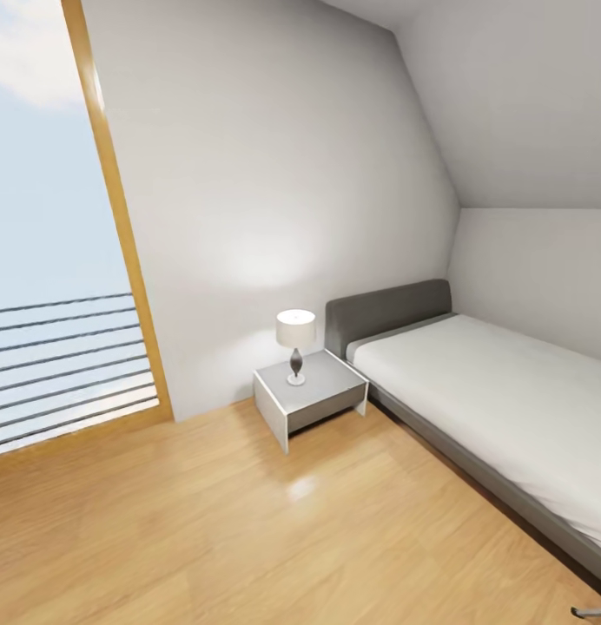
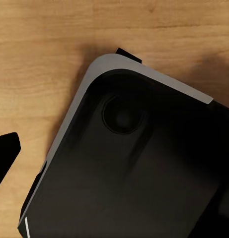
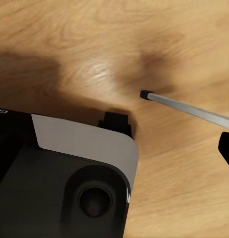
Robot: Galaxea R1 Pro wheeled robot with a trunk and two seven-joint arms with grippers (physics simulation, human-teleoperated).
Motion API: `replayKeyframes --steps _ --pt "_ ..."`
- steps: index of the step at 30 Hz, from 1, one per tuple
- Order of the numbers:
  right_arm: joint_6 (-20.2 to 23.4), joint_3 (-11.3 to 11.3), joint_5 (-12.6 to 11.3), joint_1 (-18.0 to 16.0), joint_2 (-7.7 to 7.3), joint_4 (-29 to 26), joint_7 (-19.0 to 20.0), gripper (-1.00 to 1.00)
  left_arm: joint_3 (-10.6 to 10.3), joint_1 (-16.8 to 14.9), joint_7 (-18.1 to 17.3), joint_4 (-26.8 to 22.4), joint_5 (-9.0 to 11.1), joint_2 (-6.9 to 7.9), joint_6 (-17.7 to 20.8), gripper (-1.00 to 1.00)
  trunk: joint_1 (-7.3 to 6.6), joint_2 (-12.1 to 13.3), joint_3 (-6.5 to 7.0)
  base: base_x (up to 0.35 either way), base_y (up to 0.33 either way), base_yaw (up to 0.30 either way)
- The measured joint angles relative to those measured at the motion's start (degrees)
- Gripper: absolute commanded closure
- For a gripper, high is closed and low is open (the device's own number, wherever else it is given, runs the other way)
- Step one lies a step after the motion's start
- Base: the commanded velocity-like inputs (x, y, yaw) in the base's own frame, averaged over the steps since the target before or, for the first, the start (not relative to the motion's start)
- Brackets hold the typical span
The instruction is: Attach the digital camera to the camera tripod in the bedroom.
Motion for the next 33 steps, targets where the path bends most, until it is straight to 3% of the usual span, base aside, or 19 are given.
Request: replayKeyframes --steps 18,33 --pt "-0.21 -0.01 -0.10 0.00 0.03 -0.01 0.00 -1.00 0.00 0.00 0.02 0.04 0.01 0.00 0.01 -1.00 0.01 0.00 0.00 0.008 0.007 -0.011" --pt "-0.39 -0.02 -0.16 0.02 0.21 -0.03 0.00 -1.00 0.00 0.00 0.02 0.04 0.01 0.00 0.02 -1.00 0.01 0.00 0.00 0.000 0.000 -0.204"
